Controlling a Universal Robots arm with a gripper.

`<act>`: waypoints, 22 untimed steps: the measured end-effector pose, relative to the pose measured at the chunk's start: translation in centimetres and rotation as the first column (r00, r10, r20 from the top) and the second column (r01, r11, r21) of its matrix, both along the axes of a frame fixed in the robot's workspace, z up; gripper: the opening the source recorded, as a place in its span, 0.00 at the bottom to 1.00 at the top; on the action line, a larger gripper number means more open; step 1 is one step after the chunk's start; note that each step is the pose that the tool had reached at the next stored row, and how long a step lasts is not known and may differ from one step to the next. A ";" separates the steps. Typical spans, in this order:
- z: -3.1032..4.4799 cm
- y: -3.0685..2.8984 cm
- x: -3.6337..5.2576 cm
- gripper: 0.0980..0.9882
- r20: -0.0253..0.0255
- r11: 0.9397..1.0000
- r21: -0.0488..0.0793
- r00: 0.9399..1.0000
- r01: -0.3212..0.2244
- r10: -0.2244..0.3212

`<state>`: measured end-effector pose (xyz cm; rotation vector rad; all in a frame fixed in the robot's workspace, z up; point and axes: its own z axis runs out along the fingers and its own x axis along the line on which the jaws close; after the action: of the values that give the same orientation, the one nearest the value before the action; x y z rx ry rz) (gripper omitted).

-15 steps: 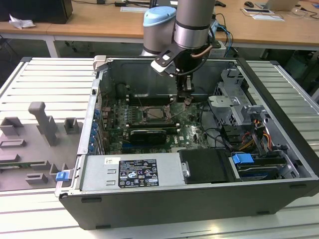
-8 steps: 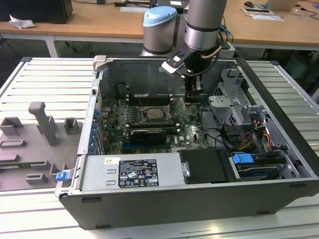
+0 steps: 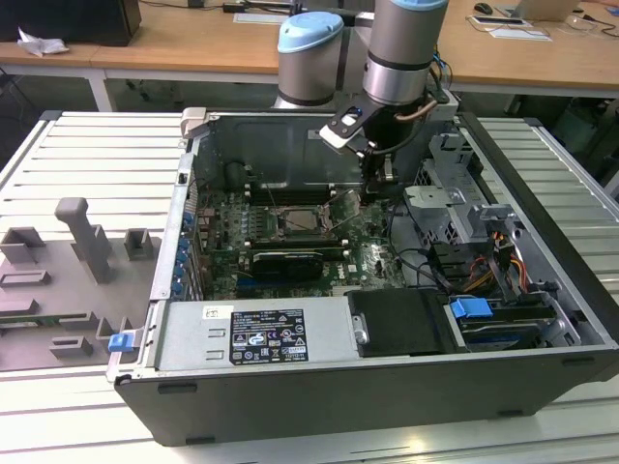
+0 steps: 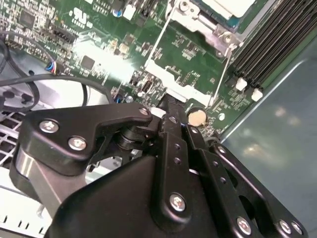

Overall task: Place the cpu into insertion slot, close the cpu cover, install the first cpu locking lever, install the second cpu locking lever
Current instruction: 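Close the cpu cover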

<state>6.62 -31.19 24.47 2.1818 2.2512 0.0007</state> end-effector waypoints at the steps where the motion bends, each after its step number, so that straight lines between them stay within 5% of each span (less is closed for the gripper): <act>1: 0.00 0.00 -0.14 0.01 -0.002 1.000 0.000 1.000 0.000 0.000; 22: -0.44 0.00 -5.21 0.01 -0.004 1.000 0.000 1.000 0.000 0.000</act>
<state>1.41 -31.19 24.03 2.1838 2.2532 -0.0038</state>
